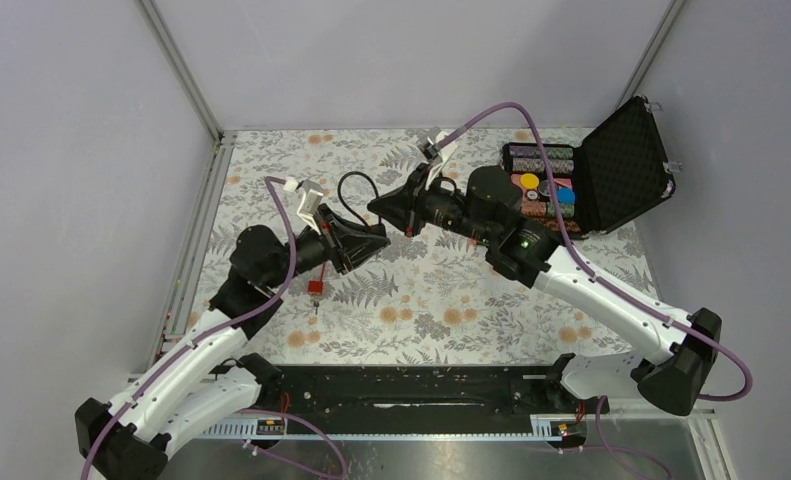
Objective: Lock with the key
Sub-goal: Lock the lock.
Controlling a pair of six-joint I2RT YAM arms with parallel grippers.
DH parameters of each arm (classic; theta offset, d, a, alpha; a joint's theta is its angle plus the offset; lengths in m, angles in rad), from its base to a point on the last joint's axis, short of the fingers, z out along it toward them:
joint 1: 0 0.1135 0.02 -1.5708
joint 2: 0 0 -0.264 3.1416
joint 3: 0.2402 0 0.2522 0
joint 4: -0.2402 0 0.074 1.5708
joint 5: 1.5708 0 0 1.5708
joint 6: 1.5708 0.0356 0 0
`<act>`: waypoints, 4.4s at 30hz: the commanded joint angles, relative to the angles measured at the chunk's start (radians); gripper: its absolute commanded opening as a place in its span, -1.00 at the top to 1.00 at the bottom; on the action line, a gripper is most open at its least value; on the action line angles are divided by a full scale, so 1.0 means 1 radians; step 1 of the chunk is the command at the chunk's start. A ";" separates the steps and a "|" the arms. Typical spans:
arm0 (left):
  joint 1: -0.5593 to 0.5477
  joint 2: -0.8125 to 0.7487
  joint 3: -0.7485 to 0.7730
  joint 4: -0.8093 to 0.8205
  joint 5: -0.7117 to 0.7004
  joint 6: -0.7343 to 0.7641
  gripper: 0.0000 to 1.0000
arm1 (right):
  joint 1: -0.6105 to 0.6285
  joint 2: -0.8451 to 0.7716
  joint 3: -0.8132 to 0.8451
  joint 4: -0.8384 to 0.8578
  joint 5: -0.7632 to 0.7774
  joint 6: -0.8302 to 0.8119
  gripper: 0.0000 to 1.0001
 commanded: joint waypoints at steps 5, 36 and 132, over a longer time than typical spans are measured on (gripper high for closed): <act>0.019 0.018 0.081 0.041 -0.125 -0.028 0.80 | 0.023 0.012 0.104 -0.226 0.070 0.034 1.00; 0.032 0.103 0.125 -0.076 -0.019 -0.019 -0.13 | -0.016 0.058 0.189 -0.300 0.111 0.115 1.00; 0.011 0.099 0.317 0.060 0.018 -0.145 1.00 | -0.180 -0.165 -0.254 0.294 -0.392 0.313 1.00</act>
